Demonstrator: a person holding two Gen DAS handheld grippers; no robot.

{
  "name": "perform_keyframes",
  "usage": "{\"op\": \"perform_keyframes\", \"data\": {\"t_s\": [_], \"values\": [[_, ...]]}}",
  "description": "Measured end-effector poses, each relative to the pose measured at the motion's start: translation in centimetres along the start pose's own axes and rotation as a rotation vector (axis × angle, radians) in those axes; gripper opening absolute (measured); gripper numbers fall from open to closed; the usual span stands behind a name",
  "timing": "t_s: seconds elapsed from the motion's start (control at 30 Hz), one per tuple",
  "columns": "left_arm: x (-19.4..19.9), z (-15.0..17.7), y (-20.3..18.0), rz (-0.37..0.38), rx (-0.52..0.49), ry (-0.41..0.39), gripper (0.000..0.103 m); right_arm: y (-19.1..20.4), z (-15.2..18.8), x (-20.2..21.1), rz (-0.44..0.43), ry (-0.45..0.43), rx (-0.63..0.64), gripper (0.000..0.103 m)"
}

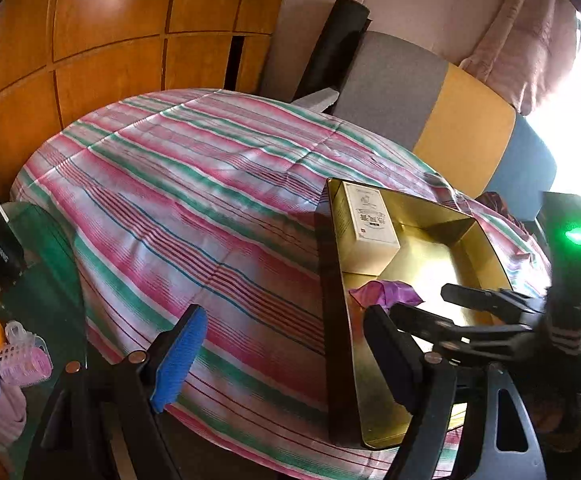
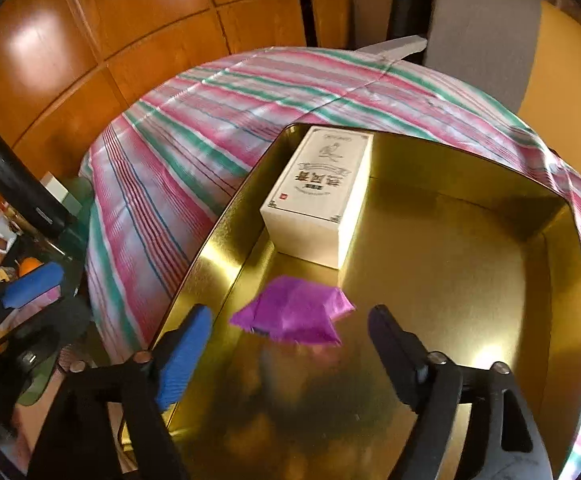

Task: Organize objects
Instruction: 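Carry the purple packet to the gold tray and release it with the right tool, then move both tools back toward the remaining items on the table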

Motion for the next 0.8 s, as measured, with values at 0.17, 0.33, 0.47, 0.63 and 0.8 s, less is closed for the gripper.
{"op": "perform_keyframes", "data": {"t_s": [0.17,0.33,0.47,0.63,0.8], "values": [[1.2,0.1,-2.7,-0.007,-0.092,-0.028,0.081,-1.9,2.5,4.0,-0.003,-0.08,-0.047,0.1],[1.8,0.8,-6.2,0.005,-0.181,-0.037,0.081,-4.7,6.1,8.2,0.051,-0.159,-0.106,0.103],[1.8,1.8,-9.1,0.024,-0.248,-0.021,0.081,-7.1,8.7,10.5,0.091,-0.192,-0.15,0.103],[1.4,3.3,-13.2,0.047,-0.355,0.007,0.081,-10.3,12.1,12.5,0.13,-0.212,-0.215,0.103],[1.2,4.9,-16.5,0.068,-0.446,0.027,0.081,-14.3,15.7,14.2,0.167,-0.225,-0.308,0.103]]}}
Point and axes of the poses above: each gripper's, at about its wrist camera, not at the fingertips, and x roughly against the way its jaws point, y to its left, z to its underside, the point moved 5 cm from there along -x, roughly the way its jaws point, and after that the axes turned 12 degrees about y, right-handed, at the moved point
